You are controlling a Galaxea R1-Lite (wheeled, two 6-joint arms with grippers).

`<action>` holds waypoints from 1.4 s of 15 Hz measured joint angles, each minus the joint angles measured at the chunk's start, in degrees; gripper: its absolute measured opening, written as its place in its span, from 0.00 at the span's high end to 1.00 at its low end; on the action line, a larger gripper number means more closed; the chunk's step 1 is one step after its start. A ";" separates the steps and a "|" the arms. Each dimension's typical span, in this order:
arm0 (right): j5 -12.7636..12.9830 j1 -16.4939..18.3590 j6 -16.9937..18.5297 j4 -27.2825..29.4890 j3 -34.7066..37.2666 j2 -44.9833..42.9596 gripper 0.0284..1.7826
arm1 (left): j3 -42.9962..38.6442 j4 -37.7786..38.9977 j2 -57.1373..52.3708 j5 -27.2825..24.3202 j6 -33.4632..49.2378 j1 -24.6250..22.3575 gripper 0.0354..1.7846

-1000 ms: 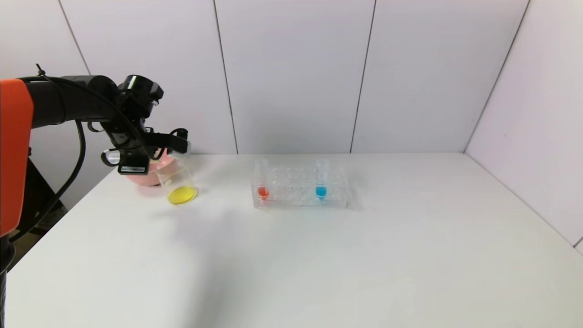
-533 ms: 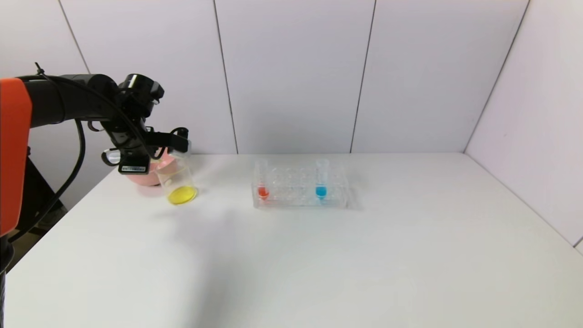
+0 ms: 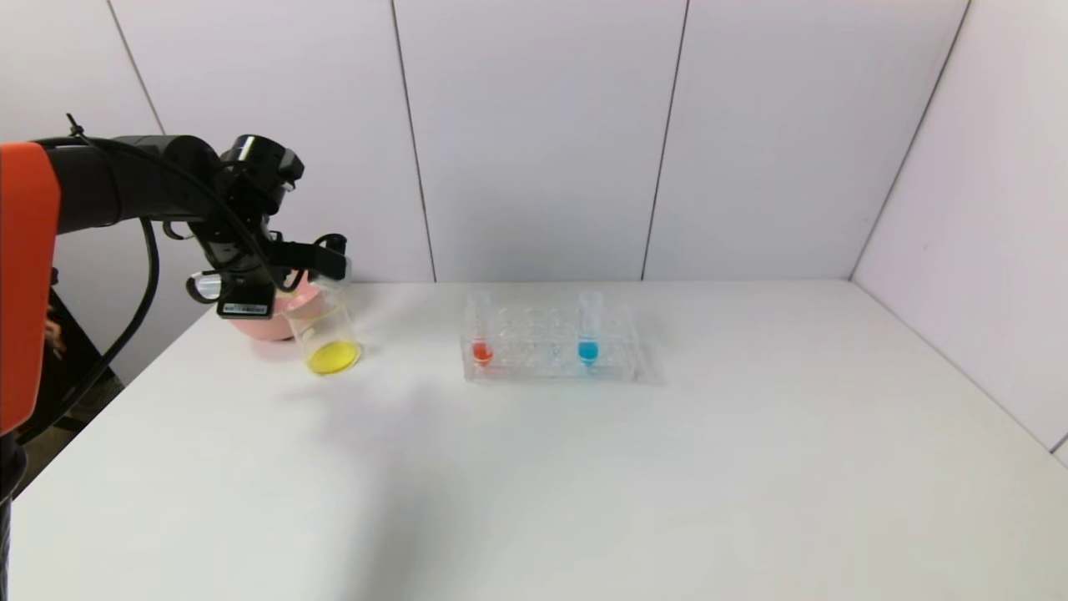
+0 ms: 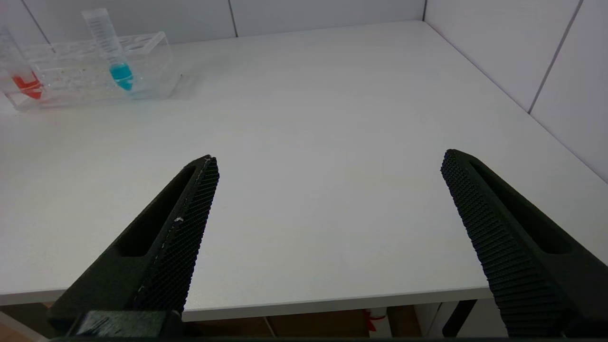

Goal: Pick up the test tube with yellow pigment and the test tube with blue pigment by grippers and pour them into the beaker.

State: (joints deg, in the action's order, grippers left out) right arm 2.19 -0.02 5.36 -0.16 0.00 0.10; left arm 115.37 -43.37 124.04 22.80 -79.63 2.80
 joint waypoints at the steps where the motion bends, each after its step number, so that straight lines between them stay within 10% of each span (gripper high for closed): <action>1: 0.00 0.00 0.00 0.00 0.00 0.00 0.04 | -0.02 -0.06 -0.09 0.00 0.00 0.00 0.71; 21: -0.02 0.02 -0.02 0.00 0.00 0.01 0.04 | -0.10 -1.52 -1.33 -0.91 1.16 -0.20 0.71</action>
State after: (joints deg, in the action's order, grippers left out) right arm 2.17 0.00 5.34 -0.16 0.00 0.11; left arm 115.27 -44.90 122.71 21.88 -78.47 2.61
